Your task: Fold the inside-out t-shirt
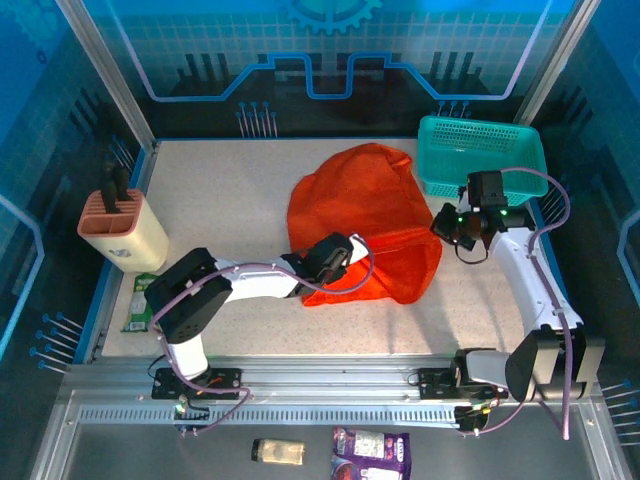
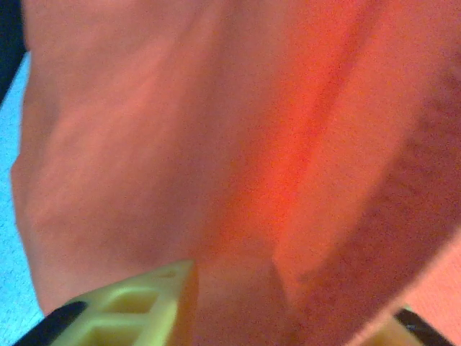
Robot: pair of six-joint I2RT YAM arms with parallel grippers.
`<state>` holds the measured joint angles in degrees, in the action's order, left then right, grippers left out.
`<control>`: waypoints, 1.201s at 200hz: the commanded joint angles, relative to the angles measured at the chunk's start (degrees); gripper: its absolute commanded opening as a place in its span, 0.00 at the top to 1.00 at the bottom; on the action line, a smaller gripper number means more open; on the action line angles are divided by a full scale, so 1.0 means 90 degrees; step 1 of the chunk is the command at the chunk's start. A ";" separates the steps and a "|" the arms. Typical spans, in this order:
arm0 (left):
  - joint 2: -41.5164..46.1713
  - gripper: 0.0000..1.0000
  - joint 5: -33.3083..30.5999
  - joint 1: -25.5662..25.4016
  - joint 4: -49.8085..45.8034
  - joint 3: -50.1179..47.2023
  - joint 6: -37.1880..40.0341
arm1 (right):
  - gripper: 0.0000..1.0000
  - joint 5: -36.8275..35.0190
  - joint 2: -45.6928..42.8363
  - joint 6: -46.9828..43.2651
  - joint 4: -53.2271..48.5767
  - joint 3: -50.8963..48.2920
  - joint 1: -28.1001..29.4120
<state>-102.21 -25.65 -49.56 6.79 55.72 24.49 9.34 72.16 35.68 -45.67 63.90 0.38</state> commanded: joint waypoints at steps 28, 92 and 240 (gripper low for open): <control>0.0471 1.00 0.1974 0.0253 -0.0911 0.0405 -0.0556 | 1.00 0.0456 0.0179 -0.0490 0.0070 0.0125 -0.0247; 0.0762 1.00 0.2741 0.0950 -0.2783 0.2241 -0.1741 | 0.79 0.0251 0.0750 -0.1293 -0.0003 0.0215 -0.0261; 0.0685 1.00 0.4098 0.1240 -0.4646 0.4100 -0.2275 | 0.96 -0.1153 -0.1028 -0.3056 0.4714 -0.3189 0.4234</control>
<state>-97.56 7.75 -38.46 -31.51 90.76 4.36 4.97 59.02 15.57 -16.32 36.91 36.49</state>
